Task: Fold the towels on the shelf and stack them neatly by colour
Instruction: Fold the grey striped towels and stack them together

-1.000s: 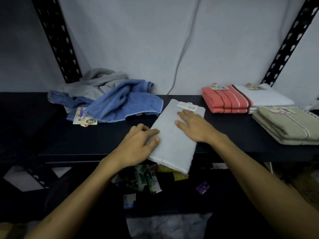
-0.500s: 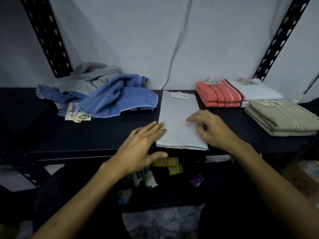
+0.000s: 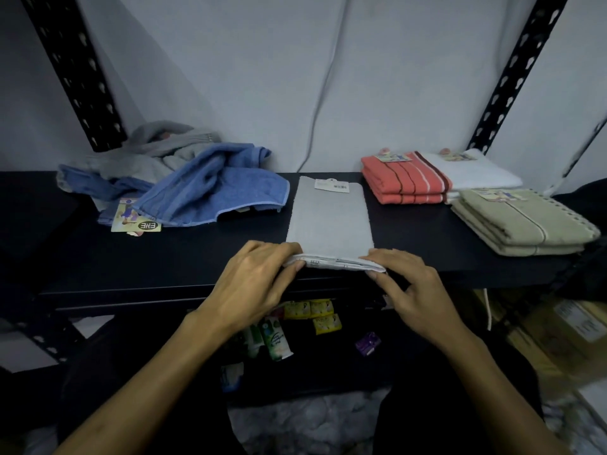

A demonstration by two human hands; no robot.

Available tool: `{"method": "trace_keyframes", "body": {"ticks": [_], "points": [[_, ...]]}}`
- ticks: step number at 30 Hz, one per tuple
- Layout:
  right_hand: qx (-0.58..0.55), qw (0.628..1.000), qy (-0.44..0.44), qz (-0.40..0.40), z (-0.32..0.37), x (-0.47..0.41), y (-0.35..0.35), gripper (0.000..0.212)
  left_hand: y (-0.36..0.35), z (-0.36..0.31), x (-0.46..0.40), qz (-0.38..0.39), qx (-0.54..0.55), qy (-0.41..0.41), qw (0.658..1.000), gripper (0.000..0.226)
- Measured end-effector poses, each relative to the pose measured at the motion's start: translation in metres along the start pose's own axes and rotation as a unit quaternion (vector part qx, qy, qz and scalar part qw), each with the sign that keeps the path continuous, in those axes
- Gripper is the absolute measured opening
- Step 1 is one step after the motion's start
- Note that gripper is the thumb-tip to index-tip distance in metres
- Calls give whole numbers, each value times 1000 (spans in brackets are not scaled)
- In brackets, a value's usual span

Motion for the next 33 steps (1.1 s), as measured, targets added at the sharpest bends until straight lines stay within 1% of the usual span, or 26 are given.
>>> {"method": "trace_keyframes", "body": {"ticks": [3,5,7,9,13,17,20,22,25,27,29,31,33], "points": [[-25,999,-43,-13,-1,-3,5,23,6,-1,-9,14,-20,-16,1000,25],[-31,998,-51,-14,-1,-6,8,21,8,-2,-12,34,-11,-27,999,27],[-40,999,-23,-14,4,-8,8,25,10,-1,-14,53,17,-1,998,27],[-60,998,6,-30,11,-9,9,24,13,2,-17,60,56,37,996,28],[-128,989,-13,-78,22,-21,19,21,27,-2,-31,41,130,56,989,25],[-177,980,-10,-86,42,-46,31,14,47,3,-56,10,241,112,964,20],[-219,971,-14,-93,51,-70,42,10,55,8,-76,18,356,169,919,17],[-239,966,-48,-79,46,-88,46,8,51,14,-89,22,386,198,901,16],[-229,962,-133,-58,17,-113,39,5,22,34,-105,54,374,242,894,18],[-210,957,-198,-30,-13,-125,27,7,-7,50,-111,96,343,256,899,19],[-168,953,-252,10,-43,-130,16,8,-32,59,-110,145,298,255,909,18],[-131,951,-280,26,-63,-126,8,9,-50,59,-106,181,249,244,920,18],[-110,955,-274,12,-75,-121,4,11,-63,59,-101,190,228,249,922,18]]}}
Point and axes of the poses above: each hand's wrist, its own x-axis away from the middle knuckle, its own y-axis out of the back of the hand, z = x × y, the point moved 5 cm from there along -x, towards the middle knuckle, and after that the axes turned 15 degrees about -x, right-handed, at the moved point
